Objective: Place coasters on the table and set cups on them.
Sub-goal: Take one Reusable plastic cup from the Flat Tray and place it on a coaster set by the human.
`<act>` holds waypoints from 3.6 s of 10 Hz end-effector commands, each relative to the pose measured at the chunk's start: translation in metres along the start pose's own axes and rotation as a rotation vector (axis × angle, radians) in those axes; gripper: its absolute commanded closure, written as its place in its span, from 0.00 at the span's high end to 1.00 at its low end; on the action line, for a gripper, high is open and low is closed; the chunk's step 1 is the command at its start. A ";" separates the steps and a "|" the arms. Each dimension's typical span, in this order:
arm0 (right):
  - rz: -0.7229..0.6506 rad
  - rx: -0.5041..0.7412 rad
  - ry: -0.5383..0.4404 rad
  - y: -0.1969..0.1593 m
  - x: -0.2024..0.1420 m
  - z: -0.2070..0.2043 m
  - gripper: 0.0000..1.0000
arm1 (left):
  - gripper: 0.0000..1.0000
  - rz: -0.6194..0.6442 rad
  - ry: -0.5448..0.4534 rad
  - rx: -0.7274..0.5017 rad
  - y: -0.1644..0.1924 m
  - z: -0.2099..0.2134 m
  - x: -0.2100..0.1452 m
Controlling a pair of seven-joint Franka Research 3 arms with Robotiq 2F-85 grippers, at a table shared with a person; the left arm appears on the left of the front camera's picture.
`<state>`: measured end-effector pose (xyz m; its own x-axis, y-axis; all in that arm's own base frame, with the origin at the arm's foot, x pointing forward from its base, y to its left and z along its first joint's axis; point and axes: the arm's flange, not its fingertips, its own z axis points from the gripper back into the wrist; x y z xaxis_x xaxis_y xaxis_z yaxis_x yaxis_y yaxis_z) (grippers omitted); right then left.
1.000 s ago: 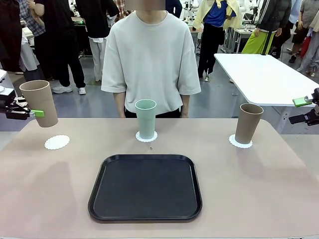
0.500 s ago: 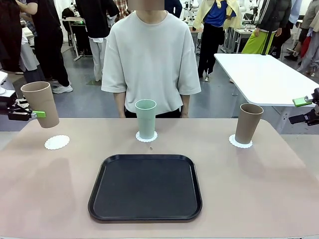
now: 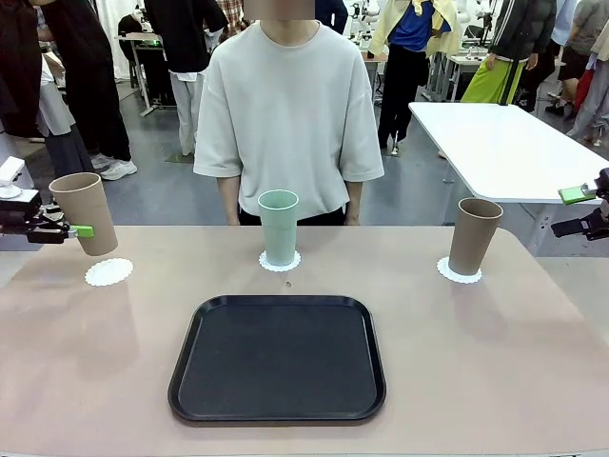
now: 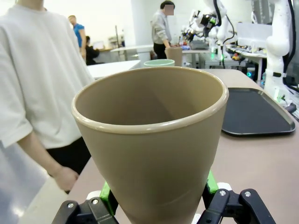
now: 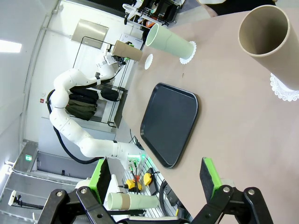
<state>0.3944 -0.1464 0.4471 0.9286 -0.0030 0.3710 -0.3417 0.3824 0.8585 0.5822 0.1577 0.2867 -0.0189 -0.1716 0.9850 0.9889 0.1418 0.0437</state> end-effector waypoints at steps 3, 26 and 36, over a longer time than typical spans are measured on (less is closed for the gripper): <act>0.001 0.007 -0.006 -0.001 0.000 -0.002 1.00 | 0.84 -0.004 0.023 -0.045 0.010 0.000 -0.020; 0.001 0.007 -0.006 -0.001 0.000 -0.002 1.00 | 0.84 -0.018 -0.008 -0.094 -0.011 -0.017 -0.049; 0.001 0.007 -0.006 -0.001 0.000 -0.002 1.00 | 1.00 0.055 0.066 -0.095 0.003 -0.017 -0.056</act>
<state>0.3944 -0.1464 0.4471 0.9286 -0.0030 0.3710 -0.3417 0.3824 0.8585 0.5813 0.1491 0.2285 0.0182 -0.1969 0.9803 0.9983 0.0578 -0.0070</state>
